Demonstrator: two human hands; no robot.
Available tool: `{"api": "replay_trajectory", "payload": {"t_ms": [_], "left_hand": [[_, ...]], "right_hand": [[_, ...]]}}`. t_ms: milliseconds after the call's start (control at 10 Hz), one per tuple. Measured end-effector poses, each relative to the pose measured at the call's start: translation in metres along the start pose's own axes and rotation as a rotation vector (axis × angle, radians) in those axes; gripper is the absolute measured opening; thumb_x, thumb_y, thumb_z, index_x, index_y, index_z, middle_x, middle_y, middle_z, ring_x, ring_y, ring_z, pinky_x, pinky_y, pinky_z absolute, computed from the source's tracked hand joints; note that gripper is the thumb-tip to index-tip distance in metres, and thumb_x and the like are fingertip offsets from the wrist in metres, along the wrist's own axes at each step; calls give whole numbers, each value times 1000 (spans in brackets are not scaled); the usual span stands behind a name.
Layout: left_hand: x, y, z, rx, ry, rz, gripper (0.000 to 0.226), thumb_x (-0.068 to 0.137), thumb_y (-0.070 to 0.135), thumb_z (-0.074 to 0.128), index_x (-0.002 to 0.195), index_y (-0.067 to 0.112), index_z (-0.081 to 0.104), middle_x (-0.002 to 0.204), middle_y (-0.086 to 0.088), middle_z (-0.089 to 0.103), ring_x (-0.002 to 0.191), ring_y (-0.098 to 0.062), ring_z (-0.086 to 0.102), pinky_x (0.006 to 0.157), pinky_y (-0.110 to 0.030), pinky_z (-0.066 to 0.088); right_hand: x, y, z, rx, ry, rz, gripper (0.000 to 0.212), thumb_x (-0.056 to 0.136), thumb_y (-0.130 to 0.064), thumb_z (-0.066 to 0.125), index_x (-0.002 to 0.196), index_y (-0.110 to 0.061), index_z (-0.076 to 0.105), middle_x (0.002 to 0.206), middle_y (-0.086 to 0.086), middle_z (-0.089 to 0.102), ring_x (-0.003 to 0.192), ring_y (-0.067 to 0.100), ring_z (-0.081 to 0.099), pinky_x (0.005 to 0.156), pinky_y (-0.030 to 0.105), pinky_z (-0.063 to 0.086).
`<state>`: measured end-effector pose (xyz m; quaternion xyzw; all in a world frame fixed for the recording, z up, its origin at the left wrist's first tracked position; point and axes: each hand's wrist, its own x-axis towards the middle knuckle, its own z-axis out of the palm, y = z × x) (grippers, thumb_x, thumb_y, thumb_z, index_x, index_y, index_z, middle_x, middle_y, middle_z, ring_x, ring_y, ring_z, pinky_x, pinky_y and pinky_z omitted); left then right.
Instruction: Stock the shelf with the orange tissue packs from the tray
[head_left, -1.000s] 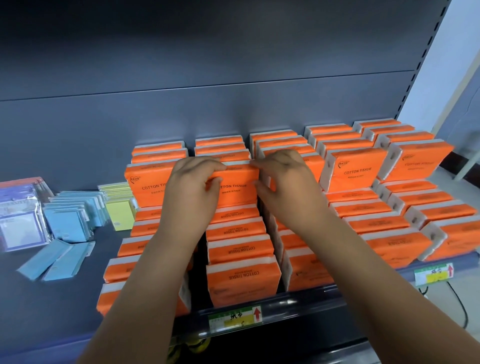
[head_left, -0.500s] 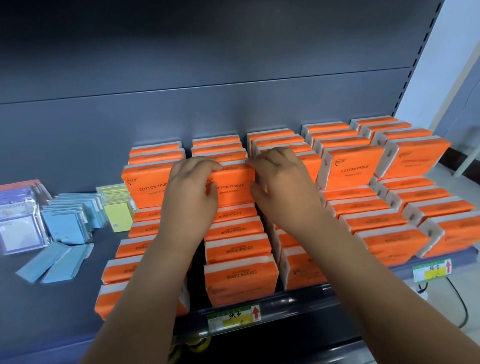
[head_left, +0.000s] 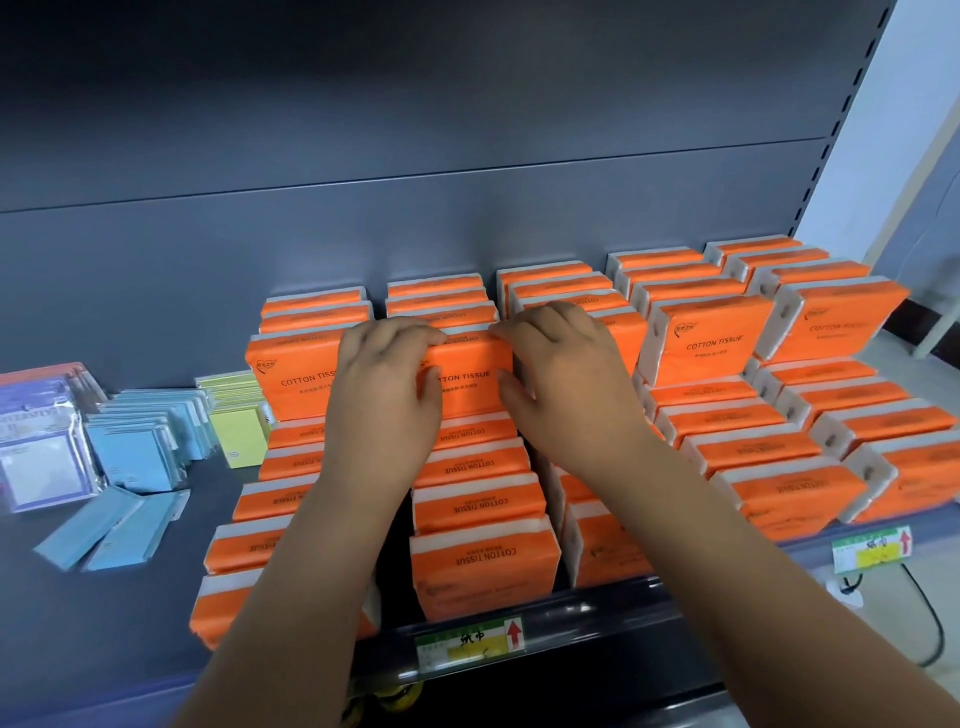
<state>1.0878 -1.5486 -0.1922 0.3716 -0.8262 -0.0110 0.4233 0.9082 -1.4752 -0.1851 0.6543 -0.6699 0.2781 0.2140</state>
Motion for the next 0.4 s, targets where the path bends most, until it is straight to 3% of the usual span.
{"api": "replay_trajectory", "payload": {"t_ms": [300,400], "left_hand": [[0,5,-5,-13,26,7,33,91,13,69,123,16,70,129,3,64,126,-26,48,109,-36,41],[-4,11,-11,-17,140,6,18,90,11,67,107,15,71,114,2,66,110,-27,53,97,-42,46]], "right_hand": [[0,-3,-3,36,40,-4,45,85,-29,63,127,-14,66,116,5,66,114,29,57,99,42,45],[-5,-6,-6,145,159,22,37,88,-20,63,123,-8,68,116,8,68,119,31,57,108,38,41]]}}
